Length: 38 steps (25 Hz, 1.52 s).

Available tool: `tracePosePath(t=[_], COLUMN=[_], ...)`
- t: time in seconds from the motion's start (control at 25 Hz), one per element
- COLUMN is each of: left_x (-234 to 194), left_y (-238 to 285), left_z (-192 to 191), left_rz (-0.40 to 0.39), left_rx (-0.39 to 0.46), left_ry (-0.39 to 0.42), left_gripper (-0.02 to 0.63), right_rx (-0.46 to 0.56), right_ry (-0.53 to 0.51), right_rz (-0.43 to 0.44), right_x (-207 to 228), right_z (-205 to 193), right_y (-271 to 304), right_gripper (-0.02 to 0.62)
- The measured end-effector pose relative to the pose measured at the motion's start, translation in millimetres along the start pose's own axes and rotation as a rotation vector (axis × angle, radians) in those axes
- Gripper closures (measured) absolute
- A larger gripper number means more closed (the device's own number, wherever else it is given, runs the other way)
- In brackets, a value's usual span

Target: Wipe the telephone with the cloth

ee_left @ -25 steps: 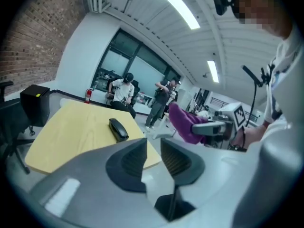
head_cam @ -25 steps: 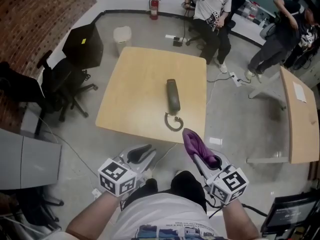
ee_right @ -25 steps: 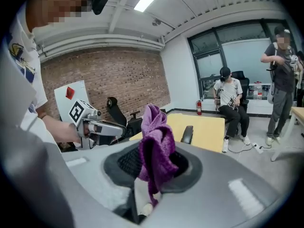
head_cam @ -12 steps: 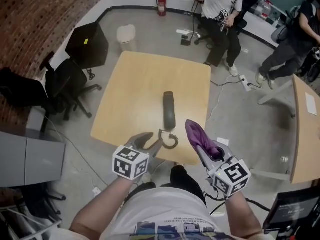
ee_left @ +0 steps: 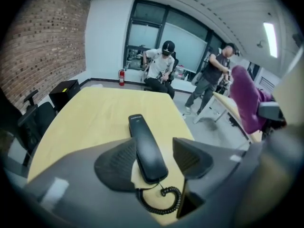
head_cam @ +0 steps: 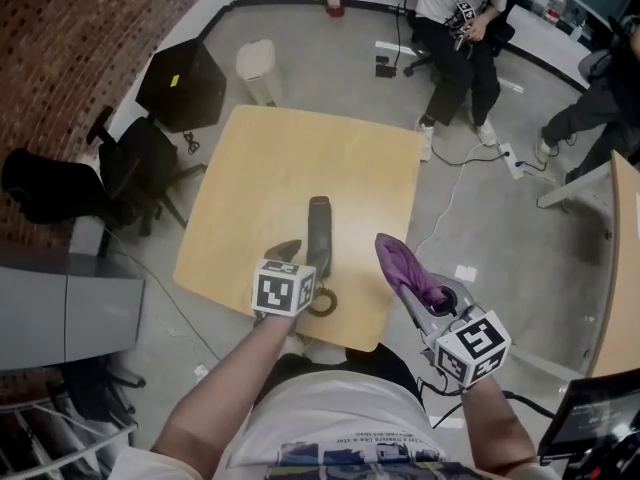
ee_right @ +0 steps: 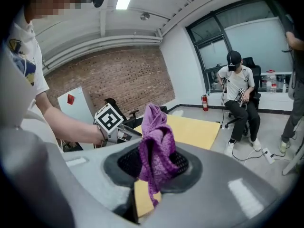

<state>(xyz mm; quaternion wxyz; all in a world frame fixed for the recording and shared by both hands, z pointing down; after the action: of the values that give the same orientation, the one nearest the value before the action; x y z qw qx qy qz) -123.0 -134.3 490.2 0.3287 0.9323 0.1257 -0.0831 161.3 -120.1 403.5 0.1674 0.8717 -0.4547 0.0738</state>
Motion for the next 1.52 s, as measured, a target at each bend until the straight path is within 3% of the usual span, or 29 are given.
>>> tracePosePath(t=[0.56,0.96,1.16,1.32,1.52], left_x=[-21.3,-24.5,-27.3,-21.1,-18.7], left_y=[56.8,59.1,53.6,54.0,43.4], left_z=[-14.5,-17.4,-19.7,-11.1,-7.0], left_rz=[0.260,0.330,0.311,0.214,0.175], left_rx=[-0.220,-0.270,-0.268,-0.147,-0.097], left_ry=[0.017,0.050,0.023,-0.016,-0.025], left_gripper=[0.313,0.313,0.331,0.337,0.345], right_rx=[-0.032,-0.031,-0.035,-0.025,-0.022], right_ry=[0.120,0.150,0.151,0.140,0.123], right_rz=[-0.004,-0.021,-0.017,-0.014,-0.010], right_x=[44.0,50.5,52.0,53.0,48.4], right_z=[-18.1,-21.7,-25.0,-23.1,-20.2], right_y=[-7.4,-12.0,-10.6,-8.5,-2.6], right_gripper=[0.509,0.509,0.509,0.509,0.509])
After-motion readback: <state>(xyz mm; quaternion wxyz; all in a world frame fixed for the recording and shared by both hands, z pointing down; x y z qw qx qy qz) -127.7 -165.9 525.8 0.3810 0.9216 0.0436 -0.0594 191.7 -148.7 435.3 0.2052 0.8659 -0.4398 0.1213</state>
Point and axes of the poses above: the fingertips, and each gripper's own axes: y forward along the fingers, x to its right, z out of its top, the point moved 10 cm from there along -y, backward along the fingers, and after that the axes turned 15 degrees about x, right-handed, at the moved point
